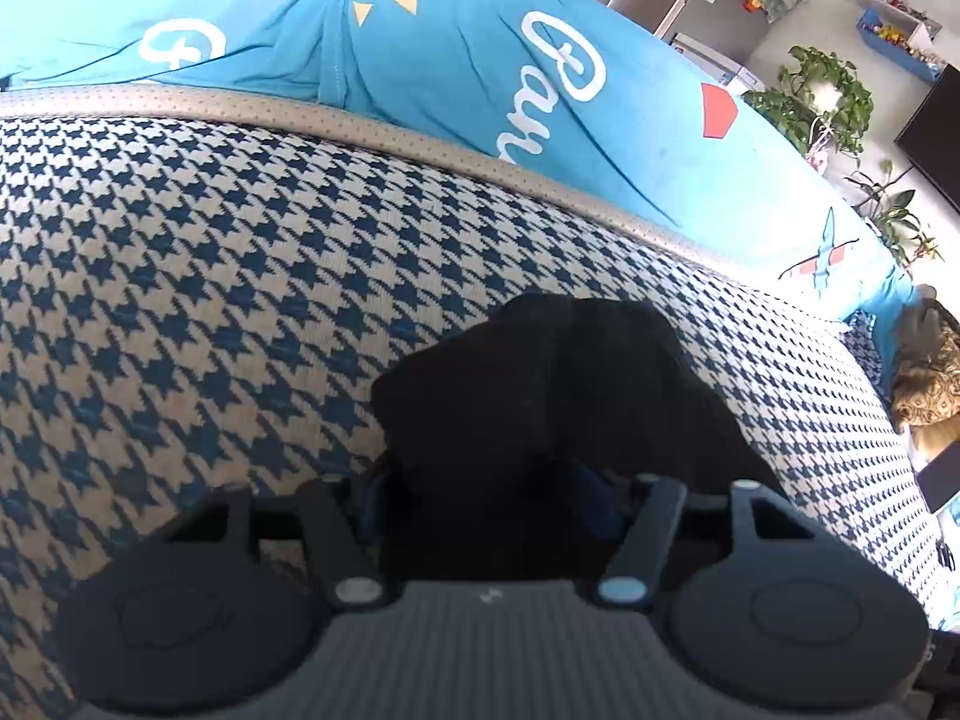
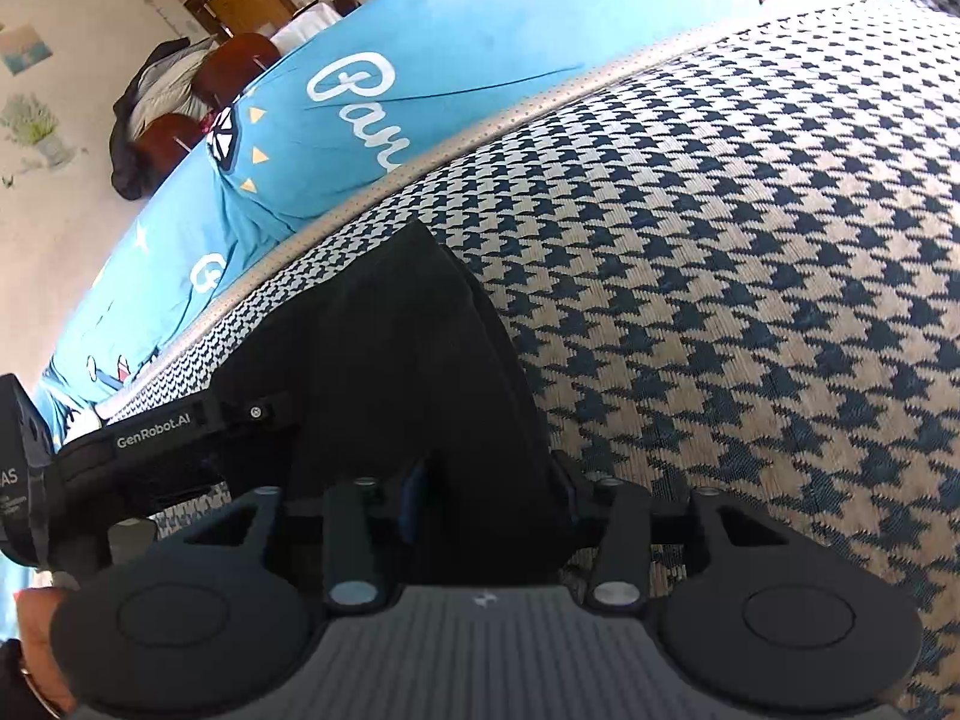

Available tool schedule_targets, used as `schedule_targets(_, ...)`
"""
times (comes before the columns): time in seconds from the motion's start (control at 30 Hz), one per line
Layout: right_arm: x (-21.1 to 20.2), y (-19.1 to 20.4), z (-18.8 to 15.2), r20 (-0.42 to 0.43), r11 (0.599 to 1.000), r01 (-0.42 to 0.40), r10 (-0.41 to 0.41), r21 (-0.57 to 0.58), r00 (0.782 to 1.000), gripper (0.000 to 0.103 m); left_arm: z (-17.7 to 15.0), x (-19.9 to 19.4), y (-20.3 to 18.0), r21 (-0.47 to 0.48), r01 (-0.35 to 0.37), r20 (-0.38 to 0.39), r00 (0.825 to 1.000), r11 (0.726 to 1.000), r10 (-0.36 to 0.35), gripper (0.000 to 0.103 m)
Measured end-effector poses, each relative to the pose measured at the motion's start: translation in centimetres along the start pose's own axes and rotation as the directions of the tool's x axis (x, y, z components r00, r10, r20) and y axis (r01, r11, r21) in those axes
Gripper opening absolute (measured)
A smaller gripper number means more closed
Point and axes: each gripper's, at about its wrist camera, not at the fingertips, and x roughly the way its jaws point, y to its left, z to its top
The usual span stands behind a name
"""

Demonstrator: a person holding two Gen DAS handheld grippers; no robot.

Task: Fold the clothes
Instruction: 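Close the right gripper on the black bundle while the left gripper holds its edge, then lift the folded black bundle off the cover with both grippers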

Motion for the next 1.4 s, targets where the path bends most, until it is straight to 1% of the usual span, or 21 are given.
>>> schedule_targets(0.03,0.1,0.0,0.0,0.002,1.000,0.000,0.000,0.000,1.000,0.046,0.0,0.1,-0.2,0.008,0.001,0.004,1.000,1.000,-0.001,0.061)
schedule_targets(0.07,0.2,0.1,0.0,0.005,1.000,0.002,-0.002,-0.006,1.000,0.046,-0.1,0.2,-0.4,0.019,0.001,0.008,1.000,1.000,-0.001,0.058)
schedule_targets(0.1,0.3,0.3,-0.1,0.009,1.000,0.008,-0.008,-0.018,1.000,0.042,-0.1,0.2,-0.7,0.037,0.000,0.009,1.000,0.999,-0.001,0.053)
schedule_targets(0.13,0.3,0.5,-0.1,0.016,0.999,0.012,-0.012,-0.032,1.000,0.039,-0.1,0.2,-1.1,0.059,-0.003,0.012,1.000,0.998,0.003,0.042)
schedule_targets(0.17,0.1,0.7,-0.1,0.029,0.999,0.015,-0.014,-0.048,0.999,0.035,-0.2,0.2,-1.6,0.080,-0.008,0.018,1.000,0.997,0.007,0.034)
schedule_targets(0.2,-0.1,1.0,-0.1,0.042,0.998,0.018,-0.016,-0.064,0.999,0.030,-0.3,0.1,-2.1,0.101,-0.014,0.024,1.000,0.995,0.011,0.029)
schedule_targets(0.3,-0.7,1.7,-0.1,0.081,0.993,0.029,-0.020,-0.113,0.997,0.025,-0.6,-0.6,-3.8,0.196,-0.079,0.076,0.995,0.977,0.065,0.023)
schedule_targets(0.43,-1.5,2.7,-0.2,0.133,0.983,0.046,-0.022,-0.176,0.991,0.024,-1.2,-1.9,-5.6,0.276,-0.153,0.170,0.979,0.949,0.108,0.022)
schedule_targets(0.57,-2.3,3.6,-0.1,0.183,0.970,0.064,-0.020,-0.235,0.983,0.024,-1.1,-3.0,-6.3,0.273,-0.172,0.219,0.969,0.947,0.113,0.022)
schedule_targets(0.7,-3.1,4.2,0.1,0.222,0.964,0.063,-0.004,-0.258,0.975,0.023,-0.9,-4.1,-6.8,0.271,-0.183,0.268,0.957,0.945,0.109,0.022)
schedule_targets(0.9,-3.9,5.1,0.3,0.271,0.948,0.078,0.008,-0.307,0.963,0.023,-0.7,-5.2,-6.9,0.227,-0.181,0.302,0.947,0.957,0.108,0.022)
schedule_targets(1.07,-4.6,5.0,0.8,0.291,0.947,0.070,0.025,-0.312,0.956,0.023,-0.4,-5.3,-7.4,0.188,-0.176,0.323,0.940,0.966,0.109,0.022)
schedule_targets(1.2,-4.9,4.6,1.3,0.296,0.951,0.067,0.027,-0.302,0.955,0.023,-0.4,-5.3,-8.3,0.209,-0.195,0.339,0.934,0.958,0.116,0.022)
schedule_targets(1.4,-5.4,4.0,2.0,0.312,0.954,0.061,0.035,-0.294,0.949,0.023,0.0,-5.3,-9.5,0.212,-0.199,0.342,0.932,0.957,0.118,0.022)
